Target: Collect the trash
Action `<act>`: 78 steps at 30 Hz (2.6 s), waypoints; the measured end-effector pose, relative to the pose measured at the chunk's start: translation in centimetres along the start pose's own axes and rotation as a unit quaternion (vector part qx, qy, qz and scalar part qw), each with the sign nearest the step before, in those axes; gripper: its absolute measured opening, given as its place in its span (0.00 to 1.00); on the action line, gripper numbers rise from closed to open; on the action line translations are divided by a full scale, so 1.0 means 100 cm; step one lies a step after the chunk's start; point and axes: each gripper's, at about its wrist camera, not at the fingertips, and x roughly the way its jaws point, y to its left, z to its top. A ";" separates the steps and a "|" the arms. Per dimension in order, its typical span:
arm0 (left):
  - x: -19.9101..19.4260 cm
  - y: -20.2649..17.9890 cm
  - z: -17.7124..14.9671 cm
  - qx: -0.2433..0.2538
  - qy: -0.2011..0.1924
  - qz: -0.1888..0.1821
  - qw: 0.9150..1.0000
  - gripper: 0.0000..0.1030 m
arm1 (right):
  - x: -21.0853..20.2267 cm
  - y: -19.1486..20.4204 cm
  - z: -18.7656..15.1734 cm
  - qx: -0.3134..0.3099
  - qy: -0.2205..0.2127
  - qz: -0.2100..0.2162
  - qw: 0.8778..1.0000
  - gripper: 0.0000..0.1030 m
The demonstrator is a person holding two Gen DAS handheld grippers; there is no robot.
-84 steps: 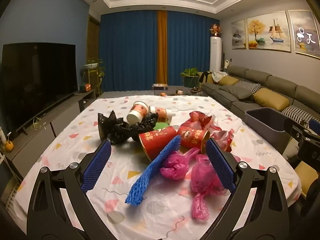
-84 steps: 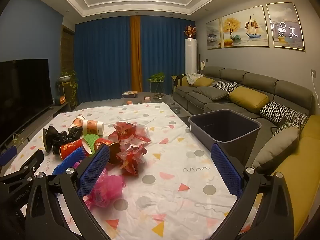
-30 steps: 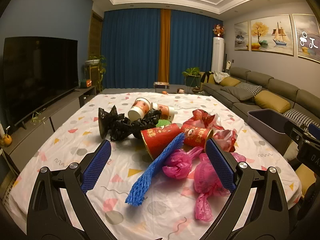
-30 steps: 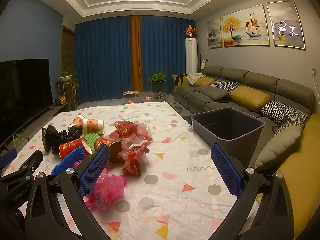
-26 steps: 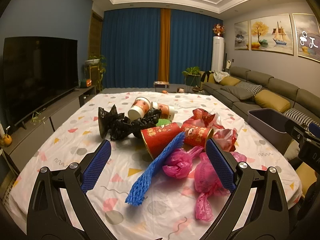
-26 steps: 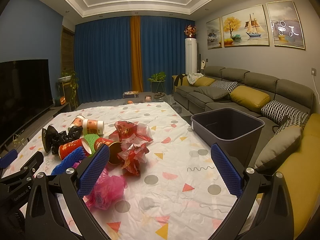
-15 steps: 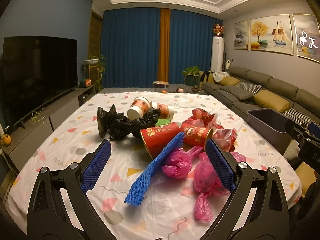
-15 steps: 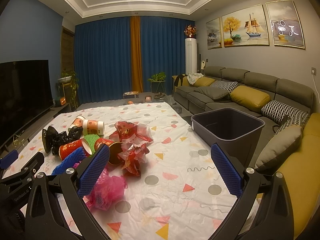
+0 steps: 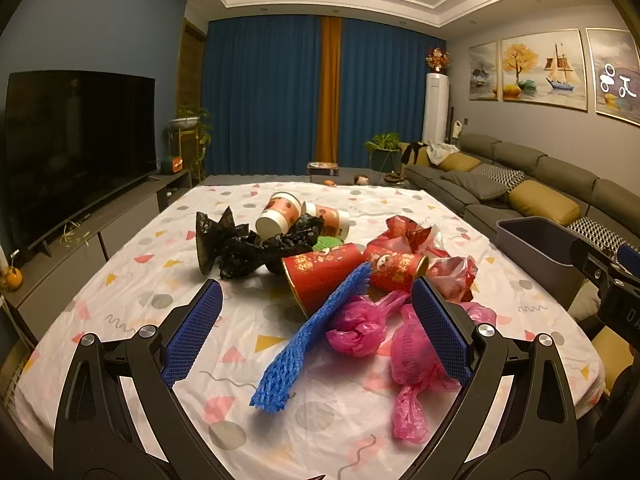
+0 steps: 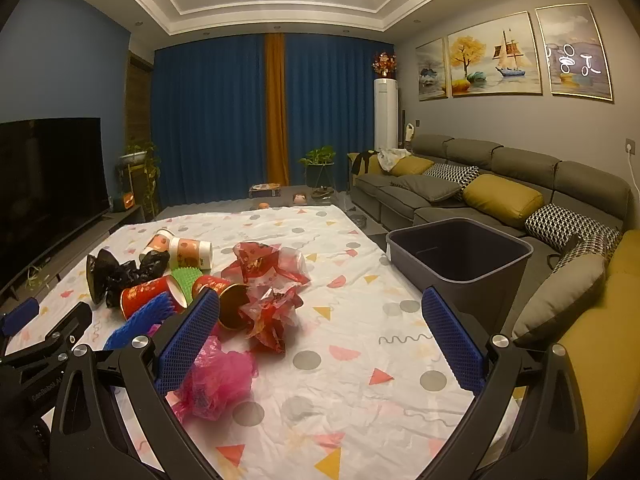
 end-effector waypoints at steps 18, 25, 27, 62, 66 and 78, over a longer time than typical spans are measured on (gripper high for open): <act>0.007 0.014 -0.006 -0.006 0.004 0.011 1.000 0.91 | 0.008 0.006 -0.010 -0.008 -0.003 0.009 1.000 0.94; 0.012 0.040 -0.017 -0.011 0.010 0.029 0.999 0.90 | 0.020 0.028 -0.027 -0.034 0.020 0.062 0.997 0.82; 0.013 0.044 -0.020 -0.015 0.012 0.028 0.999 0.89 | 0.026 0.035 -0.031 -0.040 0.030 0.075 0.996 0.75; 0.076 0.038 -0.027 -0.008 0.117 -0.082 0.990 0.04 | 0.060 0.046 -0.047 -0.050 0.090 0.134 0.986 0.16; 0.056 0.044 -0.011 -0.015 0.086 -0.083 0.993 0.04 | 0.056 0.037 -0.041 -0.041 0.078 0.129 0.988 0.16; 0.032 0.031 0.026 -0.013 0.032 -0.087 0.996 0.04 | 0.043 0.015 -0.022 -0.017 0.042 0.119 0.992 0.16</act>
